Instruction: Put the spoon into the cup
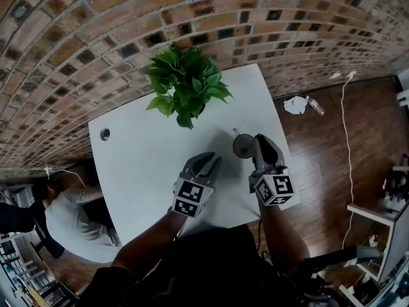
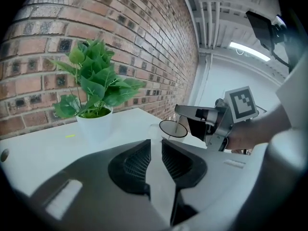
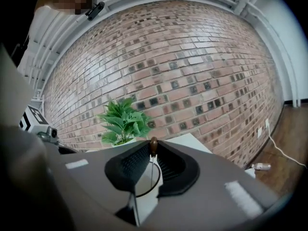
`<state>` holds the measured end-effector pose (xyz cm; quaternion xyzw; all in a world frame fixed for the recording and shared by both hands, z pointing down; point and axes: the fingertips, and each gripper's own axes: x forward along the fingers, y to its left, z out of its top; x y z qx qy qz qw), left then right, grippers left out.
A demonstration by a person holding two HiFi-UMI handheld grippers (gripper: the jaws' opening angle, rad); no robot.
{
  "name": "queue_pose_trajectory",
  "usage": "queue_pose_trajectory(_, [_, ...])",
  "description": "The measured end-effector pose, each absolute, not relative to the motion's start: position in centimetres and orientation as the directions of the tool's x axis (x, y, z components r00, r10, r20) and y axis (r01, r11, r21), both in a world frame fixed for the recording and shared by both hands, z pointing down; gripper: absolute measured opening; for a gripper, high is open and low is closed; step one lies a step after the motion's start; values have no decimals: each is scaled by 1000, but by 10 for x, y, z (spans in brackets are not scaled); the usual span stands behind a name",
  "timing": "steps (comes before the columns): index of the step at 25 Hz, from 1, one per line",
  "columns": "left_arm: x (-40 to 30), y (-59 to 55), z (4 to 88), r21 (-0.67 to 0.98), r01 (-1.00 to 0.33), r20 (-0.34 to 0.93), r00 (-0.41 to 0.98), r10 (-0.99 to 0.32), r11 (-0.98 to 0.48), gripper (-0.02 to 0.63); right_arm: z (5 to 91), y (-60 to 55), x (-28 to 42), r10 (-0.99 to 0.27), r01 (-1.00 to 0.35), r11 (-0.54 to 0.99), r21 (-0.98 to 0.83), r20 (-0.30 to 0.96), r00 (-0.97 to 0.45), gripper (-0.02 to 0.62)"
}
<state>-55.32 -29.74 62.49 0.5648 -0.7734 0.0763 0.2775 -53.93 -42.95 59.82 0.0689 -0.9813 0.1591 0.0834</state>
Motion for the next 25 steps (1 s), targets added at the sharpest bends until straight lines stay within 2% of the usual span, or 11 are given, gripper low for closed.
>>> queue_pose_trajectory(11, [-544,-288,620,200,-917,516,-200,-833,345,67,615,-428,-529,-121,-191,937,-293,239,-963,52])
queue_pose_trajectory(14, [-542,-286,617,198,-916,513,-205,-833,348,67,617,-428,-528,-112,-189,937,-295,260,-959,74])
queue_pose_trajectory(17, [-543,-284,613,196,-917,505,-211,-837,349,67,617,-427,-527,-111,-193,932,-307,264,-958,152])
queue_pose_trajectory(25, [-542,-273,604,188,-917,489,-224,-843,352,66,610,-432,-523,-127,-213,926,-313,274,-953,153])
